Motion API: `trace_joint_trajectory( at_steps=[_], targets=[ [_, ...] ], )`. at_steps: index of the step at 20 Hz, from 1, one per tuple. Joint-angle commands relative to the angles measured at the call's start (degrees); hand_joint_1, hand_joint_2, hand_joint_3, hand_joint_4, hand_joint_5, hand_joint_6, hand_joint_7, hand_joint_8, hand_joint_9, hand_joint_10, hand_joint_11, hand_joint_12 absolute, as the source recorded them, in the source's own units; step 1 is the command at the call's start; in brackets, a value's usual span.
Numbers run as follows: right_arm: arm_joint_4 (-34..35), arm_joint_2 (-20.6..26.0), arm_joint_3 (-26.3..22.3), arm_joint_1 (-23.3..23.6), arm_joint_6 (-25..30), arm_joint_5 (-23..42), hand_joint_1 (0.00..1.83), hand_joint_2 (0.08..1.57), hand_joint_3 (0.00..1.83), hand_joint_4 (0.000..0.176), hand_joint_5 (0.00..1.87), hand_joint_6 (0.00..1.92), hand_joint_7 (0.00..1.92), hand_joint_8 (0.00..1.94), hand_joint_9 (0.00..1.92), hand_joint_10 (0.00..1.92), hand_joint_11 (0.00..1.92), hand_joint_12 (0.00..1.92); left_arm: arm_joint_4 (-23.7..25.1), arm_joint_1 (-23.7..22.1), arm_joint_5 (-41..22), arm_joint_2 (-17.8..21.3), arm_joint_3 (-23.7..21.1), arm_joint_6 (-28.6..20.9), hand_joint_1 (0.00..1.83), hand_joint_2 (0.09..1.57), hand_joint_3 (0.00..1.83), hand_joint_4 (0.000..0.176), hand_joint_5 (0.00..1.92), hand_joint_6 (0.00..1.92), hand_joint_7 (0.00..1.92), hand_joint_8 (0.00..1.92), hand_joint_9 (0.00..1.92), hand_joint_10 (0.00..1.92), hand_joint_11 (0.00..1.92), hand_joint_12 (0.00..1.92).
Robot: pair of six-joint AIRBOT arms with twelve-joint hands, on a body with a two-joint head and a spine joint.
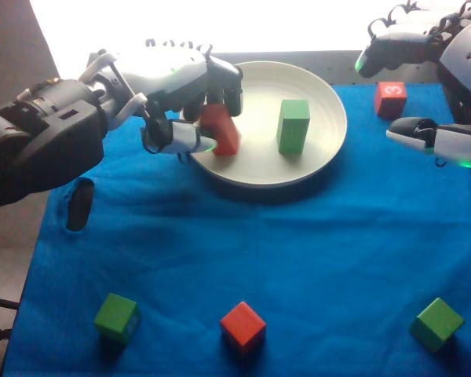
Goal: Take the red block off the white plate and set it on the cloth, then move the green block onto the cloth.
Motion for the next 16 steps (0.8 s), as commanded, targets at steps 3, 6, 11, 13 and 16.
trace_joint_trajectory(
  at_steps=[3, 6, 11, 13, 16],
  targets=[
    [-1.4, 0.0, 0.3, 0.9, 0.0, -6.9, 1.26, 0.96, 0.01, 0.0, 0.61, 0.82, 0.62, 0.97, 0.45, 1.31, 0.12, 1.92, 0.2, -0.4, -7.9, 0.5, -0.6, -0.2, 1.35, 1.21, 0.0, 0.0, 0.7, 1.34, 0.77, 1.26, 0.81, 1.44, 0.65, 1.55],
    [-1.4, 0.0, 0.3, 0.9, 0.0, -6.9, 1.27, 0.97, 0.01, 0.0, 0.57, 0.84, 0.6, 0.98, 0.45, 1.31, 0.19, 1.88, 0.3, -0.3, -11.5, 3.0, -3.4, -0.4, 1.33, 1.24, 0.0, 0.0, 0.68, 1.35, 0.72, 1.39, 0.71, 1.56, 0.57, 1.66],
    [-1.3, 0.0, 0.3, 0.9, 0.0, -6.9, 1.28, 0.95, 0.0, 0.0, 0.59, 0.9, 0.62, 1.02, 0.49, 1.32, 0.21, 1.86, 3.1, 1.7, -21.2, 10.5, -12.4, -0.4, 1.33, 1.24, 0.0, 0.0, 0.64, 1.36, 0.78, 1.35, 0.71, 1.56, 0.57, 1.77],
    [-1.1, 0.0, 0.3, 0.9, 0.0, -6.9, 1.29, 0.95, 0.01, 0.0, 0.58, 0.9, 0.62, 1.01, 0.49, 1.28, 0.24, 1.8, 3.7, 3.4, -25.0, 13.3, -15.7, -0.4, 1.33, 1.24, 0.0, 0.0, 0.67, 1.37, 0.8, 1.32, 0.67, 1.55, 0.4, 1.77],
    [-0.9, 0.1, 0.2, 0.9, 0.0, -6.9, 1.28, 0.97, 0.01, 0.0, 0.57, 0.85, 0.61, 0.97, 0.46, 1.26, 0.16, 1.85, 4.5, 5.6, -29.3, 16.3, -19.3, -0.4, 1.33, 1.24, 0.0, 0.0, 0.66, 1.36, 0.79, 1.34, 0.67, 1.57, 0.45, 1.79]
  ],
)
